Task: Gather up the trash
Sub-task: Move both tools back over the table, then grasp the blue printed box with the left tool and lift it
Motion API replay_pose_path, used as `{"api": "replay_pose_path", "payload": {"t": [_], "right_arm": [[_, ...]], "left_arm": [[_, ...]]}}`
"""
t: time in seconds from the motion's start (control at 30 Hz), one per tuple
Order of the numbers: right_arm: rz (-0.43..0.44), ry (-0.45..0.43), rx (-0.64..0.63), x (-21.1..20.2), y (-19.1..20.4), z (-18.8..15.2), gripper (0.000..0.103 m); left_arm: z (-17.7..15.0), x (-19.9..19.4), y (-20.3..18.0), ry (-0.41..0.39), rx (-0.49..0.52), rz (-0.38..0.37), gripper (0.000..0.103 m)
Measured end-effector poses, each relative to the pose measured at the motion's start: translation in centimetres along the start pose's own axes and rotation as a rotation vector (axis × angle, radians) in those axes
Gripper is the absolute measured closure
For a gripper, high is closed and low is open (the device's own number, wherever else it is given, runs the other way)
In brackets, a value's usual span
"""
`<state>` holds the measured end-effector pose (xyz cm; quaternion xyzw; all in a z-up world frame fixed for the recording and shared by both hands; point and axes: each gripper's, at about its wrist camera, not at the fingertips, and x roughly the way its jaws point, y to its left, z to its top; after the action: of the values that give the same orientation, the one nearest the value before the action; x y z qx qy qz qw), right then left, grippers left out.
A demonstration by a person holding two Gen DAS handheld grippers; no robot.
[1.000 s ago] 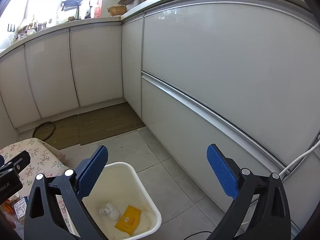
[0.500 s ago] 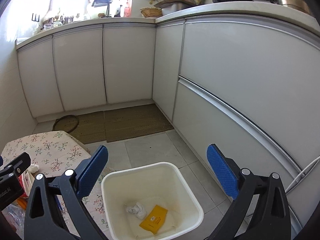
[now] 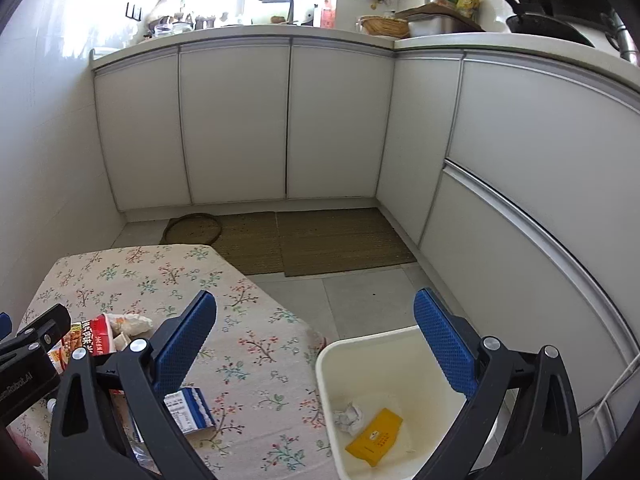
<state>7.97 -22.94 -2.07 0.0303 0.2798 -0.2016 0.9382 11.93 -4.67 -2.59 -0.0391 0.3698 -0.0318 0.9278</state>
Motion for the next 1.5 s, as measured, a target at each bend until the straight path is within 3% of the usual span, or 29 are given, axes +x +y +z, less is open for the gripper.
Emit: {"api": "replay_pose_path", "payload": {"t": [0.37,0.67,0.8,0.87,1.03,1.07,1.1,1.13,1.23,1.5], "right_arm": [[0.103,0.015,-0.085,0.8,6.7,-1.0,0.007],[0.15,0.035,-0.194,1.7,10.3,-2.7,0.007],[0.152,0.053,-0.22,2.2,10.8,-3.1,0.007],[0.154,0.064,-0.222,2.5,10.7,-3.0,0.007],[0.174,0.12,-0.207,3.4,10.5,-3.1,0.007],[0.183,0.139,-0.199,3.7,10.5,-3.2,0.007],[0.191,0.157,-0.193,3.9,10.5,-3.3,0.007],[0.2,0.174,-0.187,4.2,10.6,-3.3,0.007],[0.224,0.213,-0.175,4.9,10.7,-3.5,0.007],[0.268,0.285,-0.115,6.9,10.2,-3.1,0.007]], "left_arm": [[-0.6,3.3,9.7,0.078,-0.177,0.149,0.007],[-1.7,7.8,20.2,0.182,-0.493,0.318,0.007],[-3.2,10.4,24.7,0.271,-0.704,0.304,0.007],[-3.5,11.2,25.9,0.289,-0.758,0.294,0.007],[-4.0,13.4,26.6,0.35,-0.778,0.257,0.011],[-4.3,13.7,26.6,0.366,-0.78,0.245,0.015],[-4.6,14.1,26.5,0.384,-0.776,0.228,0.028],[-4.6,14.3,26.4,0.393,-0.761,0.229,0.035],[-3.9,13.6,26.2,0.354,-0.721,0.2,0.05],[-1.4,8.7,25.0,0.194,-0.579,0.171,0.051]]}}
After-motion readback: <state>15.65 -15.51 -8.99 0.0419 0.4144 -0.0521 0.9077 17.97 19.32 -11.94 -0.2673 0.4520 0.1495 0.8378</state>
